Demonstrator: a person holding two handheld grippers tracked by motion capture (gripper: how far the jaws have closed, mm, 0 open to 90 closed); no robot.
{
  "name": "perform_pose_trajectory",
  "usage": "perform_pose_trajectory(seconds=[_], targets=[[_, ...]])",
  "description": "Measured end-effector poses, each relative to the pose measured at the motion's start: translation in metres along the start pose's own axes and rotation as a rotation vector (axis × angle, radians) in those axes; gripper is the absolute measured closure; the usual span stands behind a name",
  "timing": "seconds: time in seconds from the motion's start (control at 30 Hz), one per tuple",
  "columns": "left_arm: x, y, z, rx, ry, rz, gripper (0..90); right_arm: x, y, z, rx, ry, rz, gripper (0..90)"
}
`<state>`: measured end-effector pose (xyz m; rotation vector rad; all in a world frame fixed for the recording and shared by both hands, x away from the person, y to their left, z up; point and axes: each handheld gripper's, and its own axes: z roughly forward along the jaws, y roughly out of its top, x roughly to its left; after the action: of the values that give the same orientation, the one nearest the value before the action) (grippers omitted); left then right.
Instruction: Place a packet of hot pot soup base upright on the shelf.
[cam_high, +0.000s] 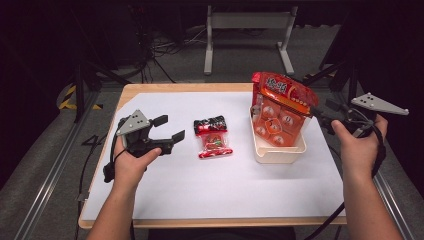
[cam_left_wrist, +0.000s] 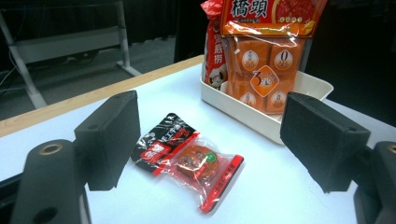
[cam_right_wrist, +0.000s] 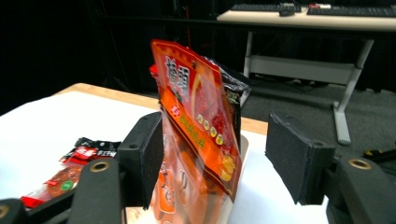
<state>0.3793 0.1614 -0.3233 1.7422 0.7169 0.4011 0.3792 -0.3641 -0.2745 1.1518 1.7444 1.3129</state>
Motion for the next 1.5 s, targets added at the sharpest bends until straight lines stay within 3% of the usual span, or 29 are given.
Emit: perform_pose_trajectory(seconds=[0.3, 0.53, 0.93, 1.27, 1.5], targets=[[0.005, -0.004, 0.002, 0.023, 0.014, -0.018, 20.7, 0.024, 0.003, -0.011, 0.016, 0.111, -0.078, 36.6], [0.009, -0.008, 0.006, 0.030, 0.017, -0.015, 22.6, 0.038, -0.002, -0.008, 0.027, 0.217, -0.108, 37.7], [0.018, -0.011, 0.019, 0.031, 0.025, -0.030, 25.6, 0.057, -0.014, -0.002, 0.034, 0.333, -0.158, 38.4], [0.033, -0.012, 0.042, 0.065, 0.028, -0.028, 23.9, 0.071, -0.019, 0.007, 0.067, 0.382, -0.184, 36.9], [0.039, -0.013, 0.059, 0.077, 0.041, -0.019, 24.5, 0.076, -0.023, 0.009, 0.075, 0.387, -0.193, 35.7]])
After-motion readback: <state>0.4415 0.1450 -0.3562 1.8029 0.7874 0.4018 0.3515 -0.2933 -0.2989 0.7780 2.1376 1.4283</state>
